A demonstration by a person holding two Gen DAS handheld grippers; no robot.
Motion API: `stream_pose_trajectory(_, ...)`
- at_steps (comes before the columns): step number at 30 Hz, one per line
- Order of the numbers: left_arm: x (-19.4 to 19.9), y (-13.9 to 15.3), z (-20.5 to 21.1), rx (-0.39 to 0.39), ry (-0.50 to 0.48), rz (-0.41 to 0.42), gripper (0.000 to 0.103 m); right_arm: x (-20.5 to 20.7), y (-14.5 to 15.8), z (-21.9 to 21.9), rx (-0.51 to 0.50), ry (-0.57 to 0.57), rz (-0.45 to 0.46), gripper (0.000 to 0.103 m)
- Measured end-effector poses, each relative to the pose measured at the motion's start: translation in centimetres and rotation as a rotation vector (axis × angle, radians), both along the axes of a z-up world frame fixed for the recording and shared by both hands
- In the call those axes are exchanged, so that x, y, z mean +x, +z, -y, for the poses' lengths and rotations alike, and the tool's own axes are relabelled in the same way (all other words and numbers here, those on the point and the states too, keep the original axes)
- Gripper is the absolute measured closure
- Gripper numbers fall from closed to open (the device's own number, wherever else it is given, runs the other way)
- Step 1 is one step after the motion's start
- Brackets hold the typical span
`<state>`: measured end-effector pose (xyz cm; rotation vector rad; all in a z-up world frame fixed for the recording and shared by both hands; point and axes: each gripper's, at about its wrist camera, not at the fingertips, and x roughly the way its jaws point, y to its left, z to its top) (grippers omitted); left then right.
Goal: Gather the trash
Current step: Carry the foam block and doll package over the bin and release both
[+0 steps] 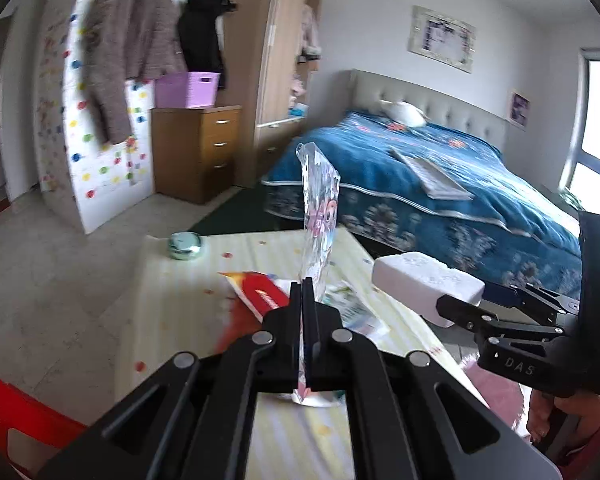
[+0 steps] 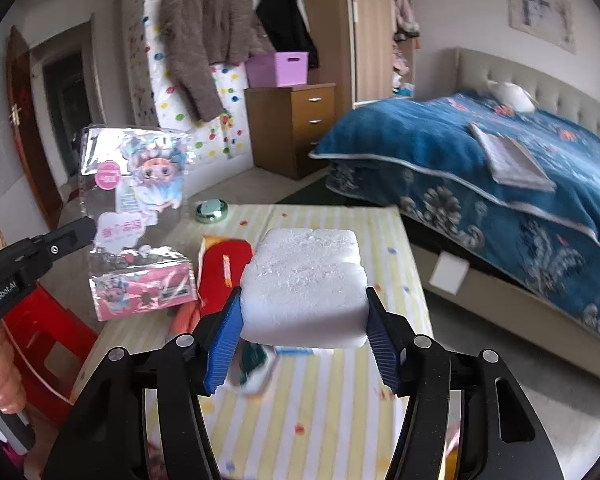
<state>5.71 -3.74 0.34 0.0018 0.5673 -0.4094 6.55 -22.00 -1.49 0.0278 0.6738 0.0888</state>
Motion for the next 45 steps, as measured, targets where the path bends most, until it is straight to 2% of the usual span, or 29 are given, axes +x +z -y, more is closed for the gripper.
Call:
stream_pose_trajectory(5,-2.2,-1.3,4.2,0.032,-0.088,-0.011,0.103,-4.5,-0.5,2.4,-0.016,-0.09,0.002,0.042)
stream_pose_trajectory(10,-4.7,-3.0,10.2,0.061,-0.222,-0.016,0.103,-8.3,-1.3,5.7,-0.015,-0.199,-0.01,0.041)
stream_pose_trajectory(15,-6.7,-4.7,16.4,0.088,-0.364,-0.019,0.103,-12.9,-2.6,10.8,-0.015,-0.348,-0.041,0.041)
stream_pose_trajectory(22,-8.5,-7.3,23.9,0.128,-0.514,-0.043,0.103,-18.1,-4.8,17.1,-0.003,-0.525,-0.09,0.04)
stream_pose_trajectory(29,-9.0,-9.7,30.2,0.155,-0.636,-0.095,0.103,-20.0,-6.6,22.0,0.019,-0.602,-0.116,0.039)
stream_pose_trajectory(37,-7.5,-11.2,34.0,0.159,-0.673,-0.136,0.103,-19.3,-9.6,25.9,0.05,-0.635,-0.169,0.037)
stream_pose_trajectory(38,-7.2,-11.4,34.3,0.156,-0.676,-0.146,0.096,-19.0,-10.2,26.4,0.055,-0.634,-0.178,0.037)
stream_pose_trajectory(39,-7.1,-11.5,34.5,0.155,-0.678,-0.153,0.078,-18.8,-10.8,26.7,0.058,-0.637,-0.189,0.035)
stream_pose_trajectory(41,-6.8,-11.8,34.3,0.154,-0.664,-0.155,0.052,-18.4,-11.6,27.2,0.075,-0.637,-0.206,0.033)
stream_pose_trajectory(45,-6.6,-12.0,33.6,0.162,-0.661,-0.163,0.052,-18.4,-12.0,27.2,0.087,-0.649,-0.217,0.028)
